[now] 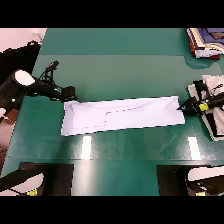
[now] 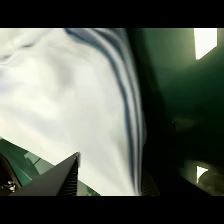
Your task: Fold the shirts.
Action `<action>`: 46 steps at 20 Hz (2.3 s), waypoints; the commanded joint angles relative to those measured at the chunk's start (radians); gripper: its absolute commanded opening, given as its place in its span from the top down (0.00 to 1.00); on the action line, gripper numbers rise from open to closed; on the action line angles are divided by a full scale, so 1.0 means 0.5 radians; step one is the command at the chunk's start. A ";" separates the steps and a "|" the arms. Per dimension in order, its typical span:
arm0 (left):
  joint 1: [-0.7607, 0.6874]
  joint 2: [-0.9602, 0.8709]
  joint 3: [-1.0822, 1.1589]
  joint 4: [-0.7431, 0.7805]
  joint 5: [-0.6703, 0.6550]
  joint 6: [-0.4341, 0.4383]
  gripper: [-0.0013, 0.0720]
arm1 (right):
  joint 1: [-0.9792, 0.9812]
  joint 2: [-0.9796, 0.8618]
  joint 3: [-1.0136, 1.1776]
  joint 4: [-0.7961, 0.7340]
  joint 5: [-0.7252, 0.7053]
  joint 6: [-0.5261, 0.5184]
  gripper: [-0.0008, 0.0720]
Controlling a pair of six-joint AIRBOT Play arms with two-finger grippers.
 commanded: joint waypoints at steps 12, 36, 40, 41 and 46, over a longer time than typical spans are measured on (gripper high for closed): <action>-0.896 -0.842 0.616 -0.233 0.321 -0.124 0.95 | 0.388 0.404 0.375 0.426 0.214 -0.002 0.97; -0.617 -0.573 0.810 0.047 0.030 -0.098 0.95 | 1.547 0.659 0.906 0.546 -0.121 0.140 0.97; -0.243 -0.135 0.810 0.330 -0.107 -0.089 0.95 | 2.025 0.462 0.906 0.548 -0.477 0.059 0.96; -0.150 -0.035 0.810 0.382 -0.130 -0.089 0.95 | 2.155 0.386 0.907 0.547 -0.581 0.040 0.96; 0.127 0.249 0.810 0.518 -0.208 -0.090 0.95 | 2.657 -0.035 1.061 0.542 -0.838 -0.114 0.26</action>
